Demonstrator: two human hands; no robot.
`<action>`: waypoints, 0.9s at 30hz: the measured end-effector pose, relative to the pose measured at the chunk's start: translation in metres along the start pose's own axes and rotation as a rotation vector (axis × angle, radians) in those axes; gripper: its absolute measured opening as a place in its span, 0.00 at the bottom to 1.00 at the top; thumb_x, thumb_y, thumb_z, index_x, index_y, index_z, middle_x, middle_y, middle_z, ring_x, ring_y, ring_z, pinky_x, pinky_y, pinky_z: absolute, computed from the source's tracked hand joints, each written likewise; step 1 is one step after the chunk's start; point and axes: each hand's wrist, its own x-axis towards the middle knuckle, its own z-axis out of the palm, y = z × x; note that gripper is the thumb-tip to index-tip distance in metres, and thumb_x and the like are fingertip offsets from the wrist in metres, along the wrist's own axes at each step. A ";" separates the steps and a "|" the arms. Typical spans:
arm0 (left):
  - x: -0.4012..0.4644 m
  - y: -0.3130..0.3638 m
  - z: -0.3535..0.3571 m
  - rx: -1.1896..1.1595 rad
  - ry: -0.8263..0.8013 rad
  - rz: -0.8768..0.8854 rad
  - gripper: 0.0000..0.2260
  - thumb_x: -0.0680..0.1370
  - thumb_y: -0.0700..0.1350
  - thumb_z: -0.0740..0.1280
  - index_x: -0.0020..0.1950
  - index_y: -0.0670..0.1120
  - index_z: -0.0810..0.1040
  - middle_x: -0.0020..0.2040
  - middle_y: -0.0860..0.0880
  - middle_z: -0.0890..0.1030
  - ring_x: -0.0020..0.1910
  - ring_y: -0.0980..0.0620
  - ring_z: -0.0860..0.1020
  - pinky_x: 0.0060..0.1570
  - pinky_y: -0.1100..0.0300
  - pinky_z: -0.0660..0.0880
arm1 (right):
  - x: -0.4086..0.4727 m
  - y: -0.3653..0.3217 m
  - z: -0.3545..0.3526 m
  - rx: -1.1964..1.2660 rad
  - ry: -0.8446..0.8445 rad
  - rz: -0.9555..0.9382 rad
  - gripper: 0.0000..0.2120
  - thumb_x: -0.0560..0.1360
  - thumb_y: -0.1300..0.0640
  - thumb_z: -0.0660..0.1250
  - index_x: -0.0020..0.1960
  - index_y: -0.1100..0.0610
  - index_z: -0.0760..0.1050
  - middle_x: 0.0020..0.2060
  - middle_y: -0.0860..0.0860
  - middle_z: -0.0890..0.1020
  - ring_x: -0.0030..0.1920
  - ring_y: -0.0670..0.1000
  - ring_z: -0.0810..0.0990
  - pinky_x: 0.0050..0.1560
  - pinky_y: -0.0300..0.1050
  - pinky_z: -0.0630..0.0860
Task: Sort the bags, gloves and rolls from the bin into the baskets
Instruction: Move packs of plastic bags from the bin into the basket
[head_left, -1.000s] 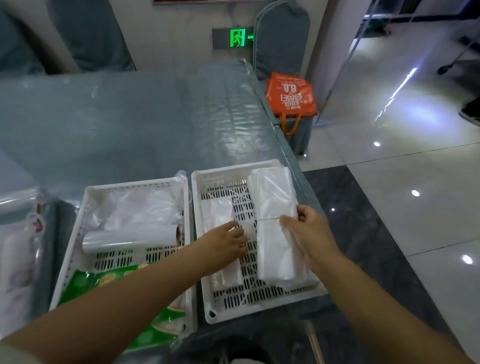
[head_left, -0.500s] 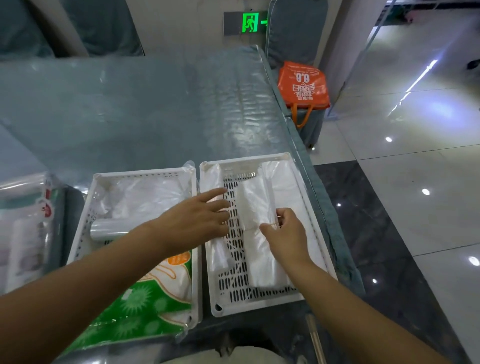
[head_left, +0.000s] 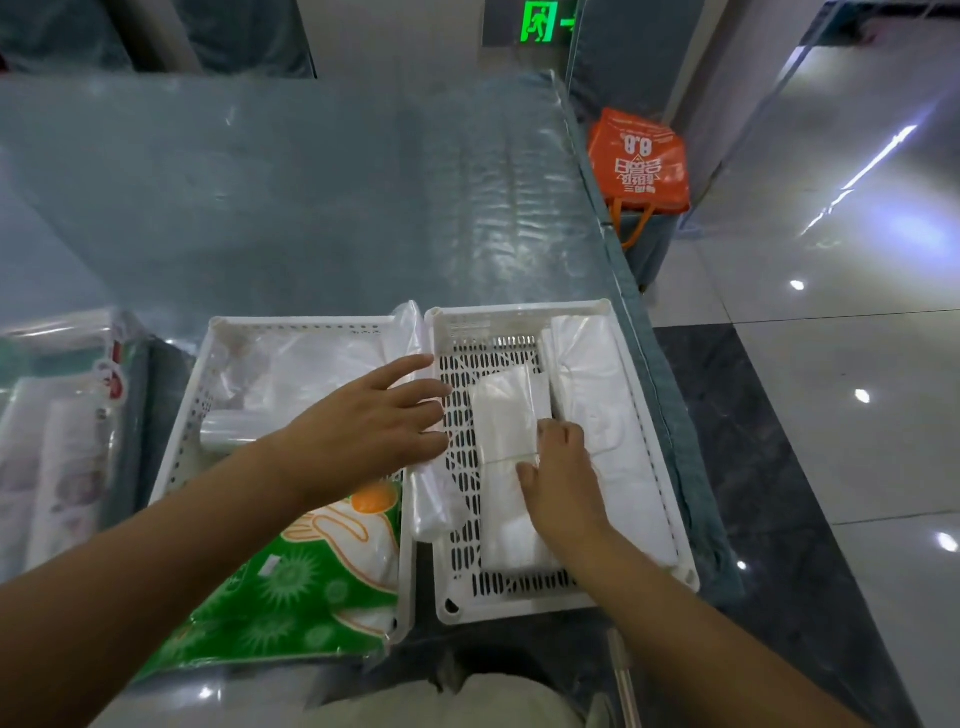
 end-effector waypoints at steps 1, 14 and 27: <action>-0.001 0.000 0.000 -0.007 0.007 0.003 0.08 0.69 0.39 0.70 0.44 0.51 0.79 0.41 0.51 0.79 0.60 0.46 0.76 0.71 0.43 0.55 | 0.002 0.000 0.000 0.091 -0.020 0.039 0.18 0.73 0.59 0.67 0.61 0.55 0.65 0.56 0.53 0.69 0.50 0.50 0.72 0.50 0.42 0.71; 0.006 0.009 0.006 -0.004 -0.035 0.056 0.06 0.73 0.40 0.66 0.45 0.51 0.79 0.42 0.50 0.79 0.63 0.46 0.74 0.72 0.45 0.54 | -0.009 -0.004 0.017 0.086 0.004 0.024 0.21 0.73 0.64 0.64 0.64 0.57 0.65 0.65 0.53 0.65 0.64 0.51 0.66 0.66 0.43 0.66; 0.068 0.060 0.037 0.093 -0.383 0.286 0.07 0.73 0.42 0.68 0.49 0.49 0.81 0.48 0.50 0.82 0.55 0.47 0.74 0.71 0.45 0.56 | -0.007 0.003 -0.021 0.644 0.029 0.179 0.17 0.79 0.67 0.55 0.63 0.54 0.71 0.59 0.48 0.76 0.58 0.42 0.75 0.57 0.32 0.72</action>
